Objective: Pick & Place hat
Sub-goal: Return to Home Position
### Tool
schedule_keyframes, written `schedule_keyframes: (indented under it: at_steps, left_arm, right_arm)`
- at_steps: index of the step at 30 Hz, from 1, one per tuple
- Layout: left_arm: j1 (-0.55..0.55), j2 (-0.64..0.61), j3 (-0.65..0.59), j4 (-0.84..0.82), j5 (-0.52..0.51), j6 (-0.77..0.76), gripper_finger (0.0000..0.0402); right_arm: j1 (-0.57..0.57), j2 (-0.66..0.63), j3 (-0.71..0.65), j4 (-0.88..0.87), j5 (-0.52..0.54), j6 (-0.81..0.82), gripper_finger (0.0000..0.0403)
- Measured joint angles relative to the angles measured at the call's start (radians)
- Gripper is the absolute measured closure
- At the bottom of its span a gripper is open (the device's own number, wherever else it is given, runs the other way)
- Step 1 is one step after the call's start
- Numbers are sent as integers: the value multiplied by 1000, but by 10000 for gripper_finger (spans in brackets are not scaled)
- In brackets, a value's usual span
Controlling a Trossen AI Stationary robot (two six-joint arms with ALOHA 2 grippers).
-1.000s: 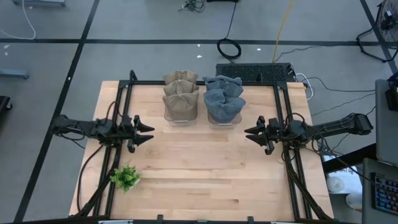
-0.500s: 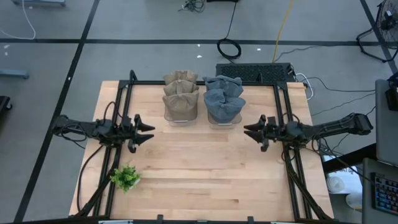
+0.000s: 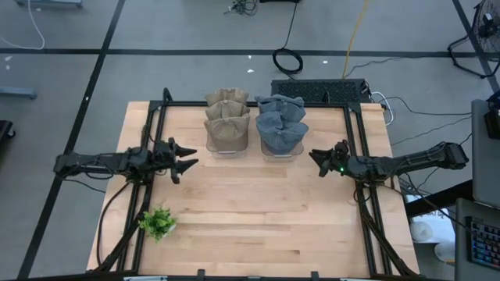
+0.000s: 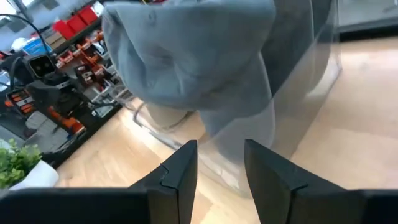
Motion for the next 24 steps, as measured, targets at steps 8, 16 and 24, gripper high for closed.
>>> schedule_keyframes:
  at_steps: [8,16,24]
  left_arm:
    - [25,106,0,-6,52,-82,206]
    - [25,130,-4,26,51,-78,214]
    - [25,130,-4,34,52,-78,200]
  right_arm:
    - [0,0,0,-10,-5,-52,284]
    - [0,0,0,-8,-6,-82,284]
    - [0,0,0,-8,-6,-82,284]
